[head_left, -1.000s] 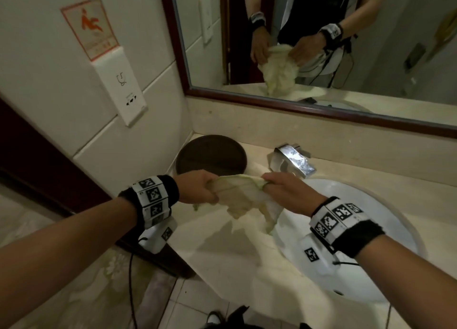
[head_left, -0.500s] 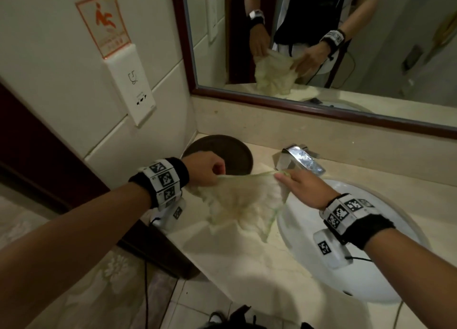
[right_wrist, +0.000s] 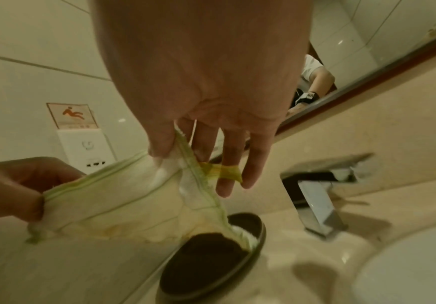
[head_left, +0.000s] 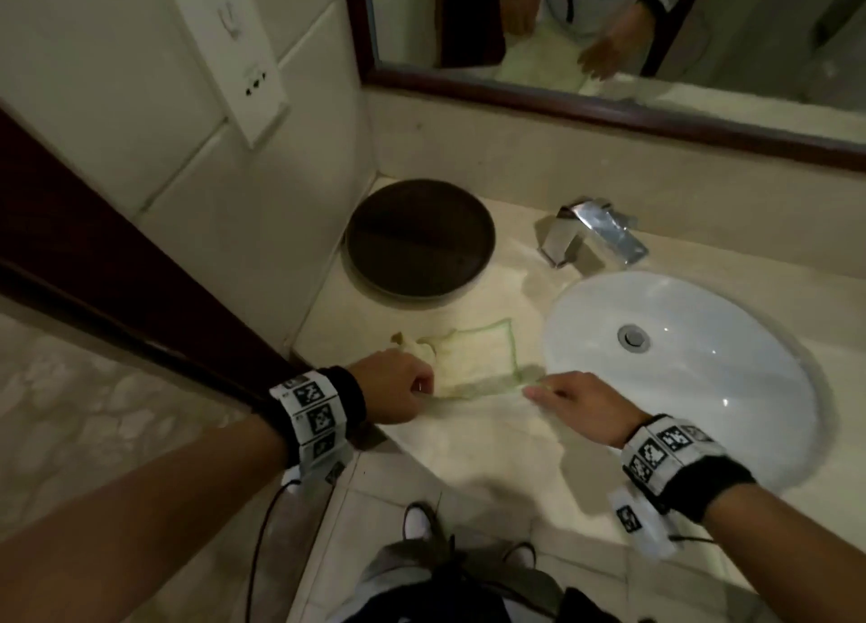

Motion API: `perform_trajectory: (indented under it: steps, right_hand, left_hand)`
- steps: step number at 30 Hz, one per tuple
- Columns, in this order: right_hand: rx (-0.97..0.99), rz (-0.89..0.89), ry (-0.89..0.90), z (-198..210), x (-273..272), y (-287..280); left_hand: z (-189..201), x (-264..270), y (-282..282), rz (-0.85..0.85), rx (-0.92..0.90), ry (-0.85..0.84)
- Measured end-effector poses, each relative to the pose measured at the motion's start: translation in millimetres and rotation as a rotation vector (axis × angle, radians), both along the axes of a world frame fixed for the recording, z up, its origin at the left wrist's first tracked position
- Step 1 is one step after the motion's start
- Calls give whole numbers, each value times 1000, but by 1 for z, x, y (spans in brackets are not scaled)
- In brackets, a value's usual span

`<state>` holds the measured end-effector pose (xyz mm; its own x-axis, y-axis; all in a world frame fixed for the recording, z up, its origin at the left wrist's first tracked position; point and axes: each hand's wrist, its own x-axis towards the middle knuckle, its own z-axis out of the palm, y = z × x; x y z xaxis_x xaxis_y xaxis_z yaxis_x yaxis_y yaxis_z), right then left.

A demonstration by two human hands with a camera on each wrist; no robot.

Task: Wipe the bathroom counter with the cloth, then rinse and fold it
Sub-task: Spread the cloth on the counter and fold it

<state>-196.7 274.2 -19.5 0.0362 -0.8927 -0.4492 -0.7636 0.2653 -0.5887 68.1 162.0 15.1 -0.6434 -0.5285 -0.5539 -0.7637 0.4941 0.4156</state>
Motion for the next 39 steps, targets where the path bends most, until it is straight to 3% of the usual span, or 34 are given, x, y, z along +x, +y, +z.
perform_trajectory:
  steps: [3,8,18,23,29,33,39]
  right_hand:
    - [131,9,3,-26,16,26]
    - [104,-91,2,-33,25,25]
    - [-29,-165,188,-13,25,-50]
    - [-32,-149,288,-24,25,-80]
    - [46,-37,291,-29,19,-102]
    - [178,36,310,-30,14,-107]
    - [190,65,307,-31,7,-109]
  left_hand:
    - [-33,8,17,-38,132,-91]
    - [-52,19,13,72,182,-113]
    - [-56,15,-34,341,-80,171]
    - [-63,9,-54,482,-119,174]
    - [-70,9,-67,536,85,-63]
    - [-74,6,-68,564,176,54]
    - [-66,-2,-69,507,313,140]
